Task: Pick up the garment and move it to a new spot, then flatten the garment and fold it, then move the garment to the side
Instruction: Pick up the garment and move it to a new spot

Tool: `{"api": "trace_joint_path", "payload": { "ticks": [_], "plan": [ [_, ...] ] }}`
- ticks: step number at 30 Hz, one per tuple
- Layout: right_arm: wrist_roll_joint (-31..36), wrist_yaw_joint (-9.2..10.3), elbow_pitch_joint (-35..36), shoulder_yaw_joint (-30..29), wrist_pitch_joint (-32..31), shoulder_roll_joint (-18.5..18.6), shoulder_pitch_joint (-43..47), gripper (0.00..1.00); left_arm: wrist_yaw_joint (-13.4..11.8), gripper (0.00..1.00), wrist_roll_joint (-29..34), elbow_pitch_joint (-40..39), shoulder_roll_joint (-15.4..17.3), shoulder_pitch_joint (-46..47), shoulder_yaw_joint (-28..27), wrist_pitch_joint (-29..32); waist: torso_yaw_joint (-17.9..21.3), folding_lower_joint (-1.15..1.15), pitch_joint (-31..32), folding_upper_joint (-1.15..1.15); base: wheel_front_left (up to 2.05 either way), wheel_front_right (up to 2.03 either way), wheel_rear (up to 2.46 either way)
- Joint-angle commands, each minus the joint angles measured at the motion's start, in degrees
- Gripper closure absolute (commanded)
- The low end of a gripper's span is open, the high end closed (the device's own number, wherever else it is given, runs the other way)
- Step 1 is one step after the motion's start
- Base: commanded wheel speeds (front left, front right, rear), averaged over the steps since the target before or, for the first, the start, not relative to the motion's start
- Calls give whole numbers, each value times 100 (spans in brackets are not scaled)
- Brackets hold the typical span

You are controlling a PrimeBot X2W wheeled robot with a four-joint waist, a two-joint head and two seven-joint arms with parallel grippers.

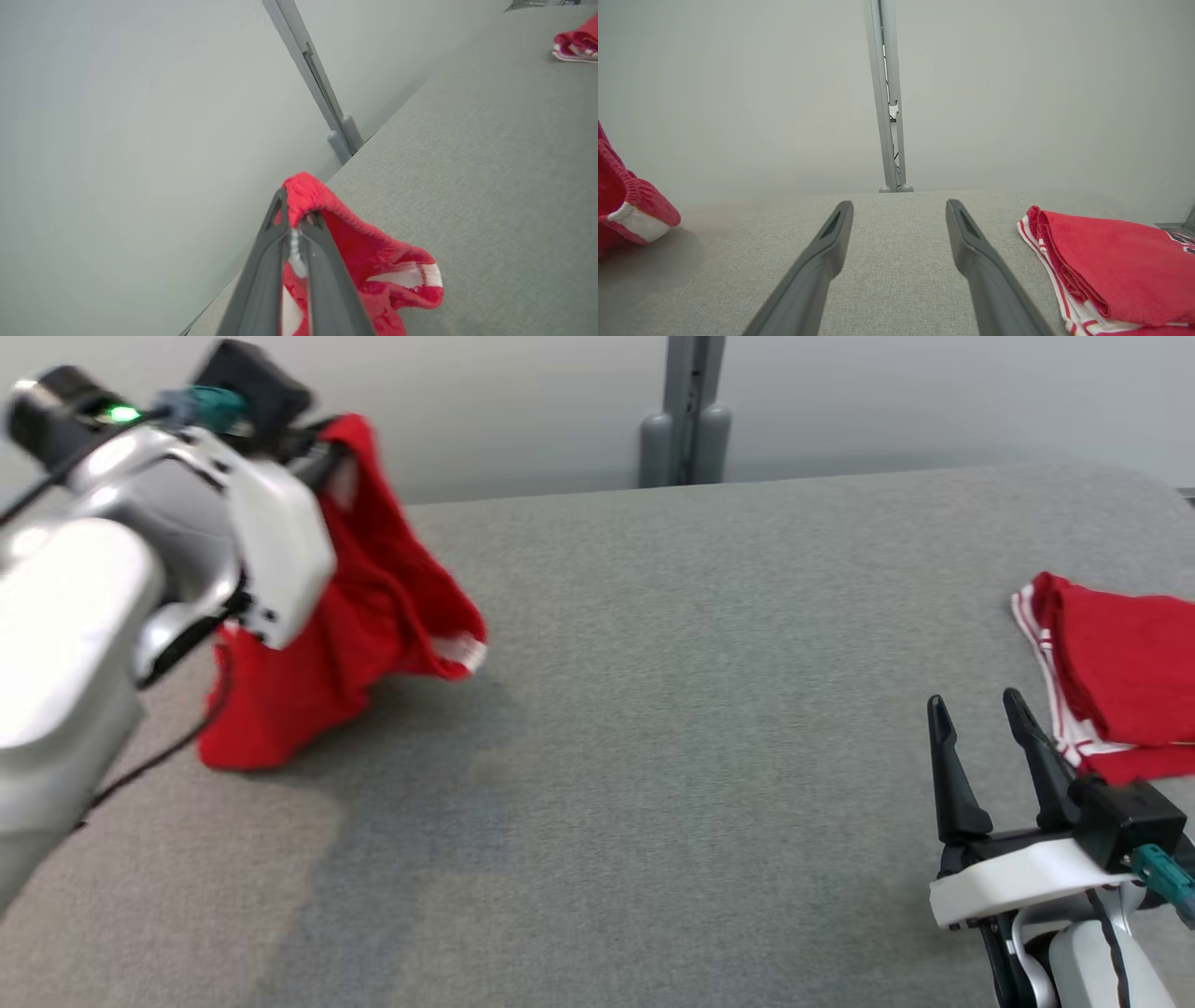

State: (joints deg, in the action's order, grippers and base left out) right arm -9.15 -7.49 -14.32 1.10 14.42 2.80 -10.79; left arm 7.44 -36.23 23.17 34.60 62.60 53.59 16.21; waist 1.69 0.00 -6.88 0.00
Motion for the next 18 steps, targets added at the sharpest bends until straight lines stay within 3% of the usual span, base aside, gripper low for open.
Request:
{"api": "trace_joint_path", "payload": {
  "ticks": [1, 8, 13, 17, 18],
  "plan": [
    [-52, -1, -22, 4, 44, 23, 81, 0, -4, 100, -119, -118, -101, 86, 45, -10, 161, 0, 113, 0, 0, 0, 0],
    [-207, -1, -75, 142, 71, 25, 52, 0, -128, 100, -457, 66, -1110, -202, 177, -378, 572, 0, -37, 0, 0, 0, 0],
    [-306, -1, -175, 272, 87, 25, -100, 0, -454, 100, -513, 781, -2029, -531, 224, -989, 978, 0, -338, 0, 0, 0, 0],
    [-408, -1, -330, 445, 85, 23, -254, 0, -573, 100, -578, 1781, -2733, -854, 322, -1425, 1427, 0, -577, 0, 0, 0, 0],
    [-408, -1, -330, 445, 85, 23, -254, 0, -573, 100, -578, 1781, -2733, -854, 322, -1425, 1427, 0, -577, 0, 0, 0, 0]
  ]
}}
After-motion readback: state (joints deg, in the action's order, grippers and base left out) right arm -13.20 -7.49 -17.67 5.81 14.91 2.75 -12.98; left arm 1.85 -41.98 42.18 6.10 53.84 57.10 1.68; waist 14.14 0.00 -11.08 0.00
